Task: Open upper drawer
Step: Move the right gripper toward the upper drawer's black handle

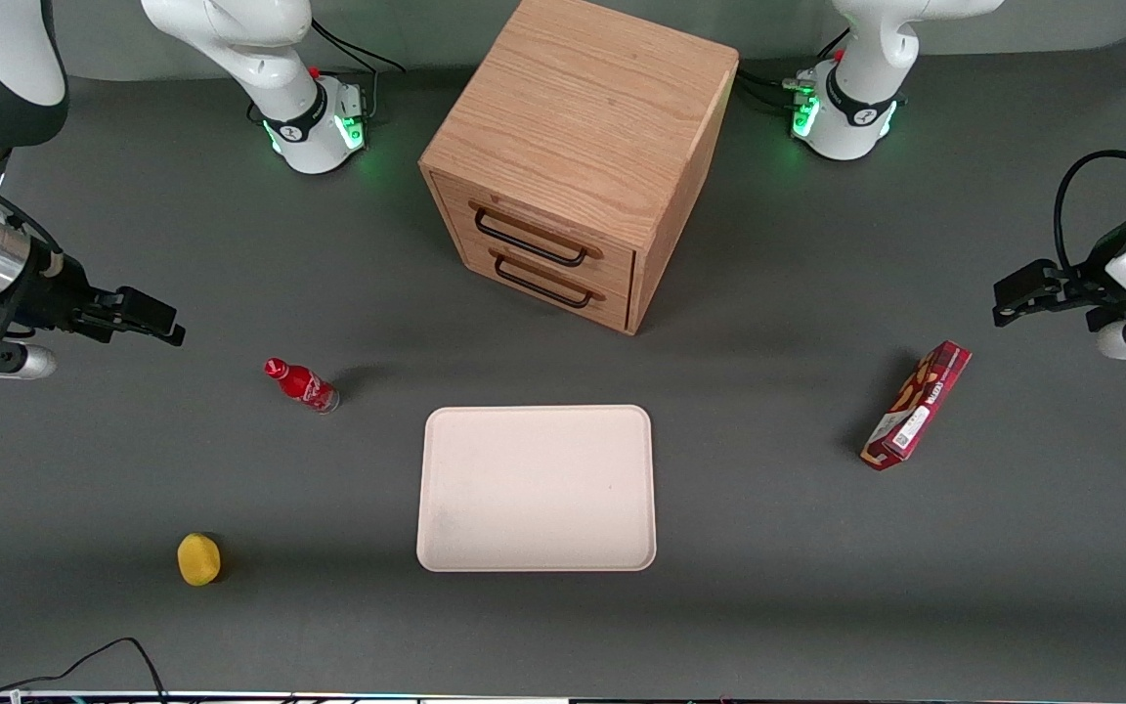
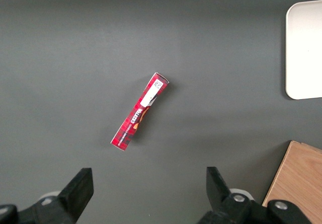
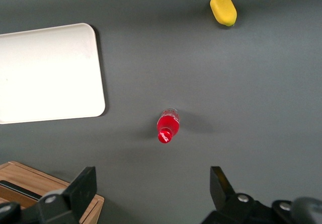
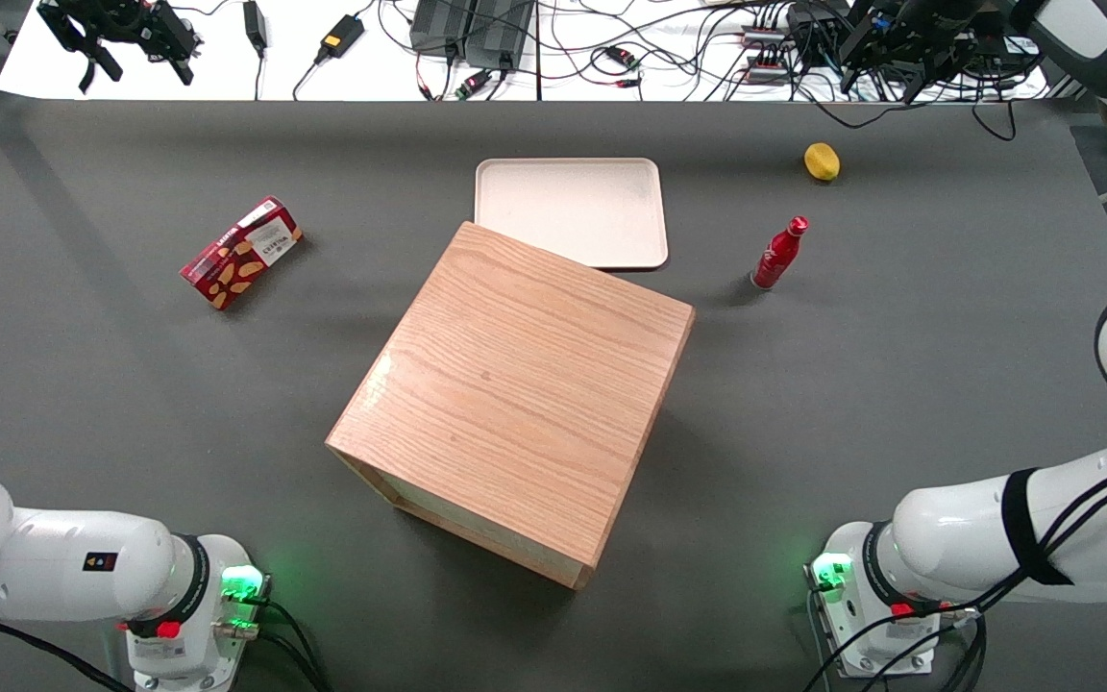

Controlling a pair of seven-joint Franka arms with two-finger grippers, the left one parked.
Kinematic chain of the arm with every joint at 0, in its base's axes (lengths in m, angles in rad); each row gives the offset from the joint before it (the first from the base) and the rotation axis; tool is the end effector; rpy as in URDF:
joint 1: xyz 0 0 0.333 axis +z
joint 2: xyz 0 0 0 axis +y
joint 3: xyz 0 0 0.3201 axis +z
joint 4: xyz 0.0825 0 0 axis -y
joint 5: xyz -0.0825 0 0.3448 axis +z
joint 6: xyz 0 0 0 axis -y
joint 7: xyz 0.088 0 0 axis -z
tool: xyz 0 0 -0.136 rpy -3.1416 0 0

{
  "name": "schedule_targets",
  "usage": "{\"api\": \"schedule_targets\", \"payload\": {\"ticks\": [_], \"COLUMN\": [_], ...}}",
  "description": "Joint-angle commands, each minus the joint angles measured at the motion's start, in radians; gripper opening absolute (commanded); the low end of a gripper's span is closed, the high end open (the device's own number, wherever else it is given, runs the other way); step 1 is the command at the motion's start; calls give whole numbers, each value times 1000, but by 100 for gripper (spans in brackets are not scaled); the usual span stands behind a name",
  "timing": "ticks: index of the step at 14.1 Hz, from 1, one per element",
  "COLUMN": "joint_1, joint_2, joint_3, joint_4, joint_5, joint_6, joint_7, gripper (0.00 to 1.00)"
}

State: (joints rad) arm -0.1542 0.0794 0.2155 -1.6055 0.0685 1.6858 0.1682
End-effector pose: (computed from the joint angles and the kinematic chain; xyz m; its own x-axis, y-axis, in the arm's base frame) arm 0.5460 0.0380 0.5537 0.9933 -0.1146 -0.0119 -0.1152 -0.9898 -0.0841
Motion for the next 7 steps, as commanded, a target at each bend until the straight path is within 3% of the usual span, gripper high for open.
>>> {"api": "schedule_targets", "payload": {"ticks": [1,7], "joint_1": [-18,-7], "joint_2": [-47,-43], "joint_3": [8,70], "joint_4": [-34,-1], "joint_5": [23,19], "joint_6": [-3,-28], "joint_7": [-30,-98], "gripper": [100,100]}}
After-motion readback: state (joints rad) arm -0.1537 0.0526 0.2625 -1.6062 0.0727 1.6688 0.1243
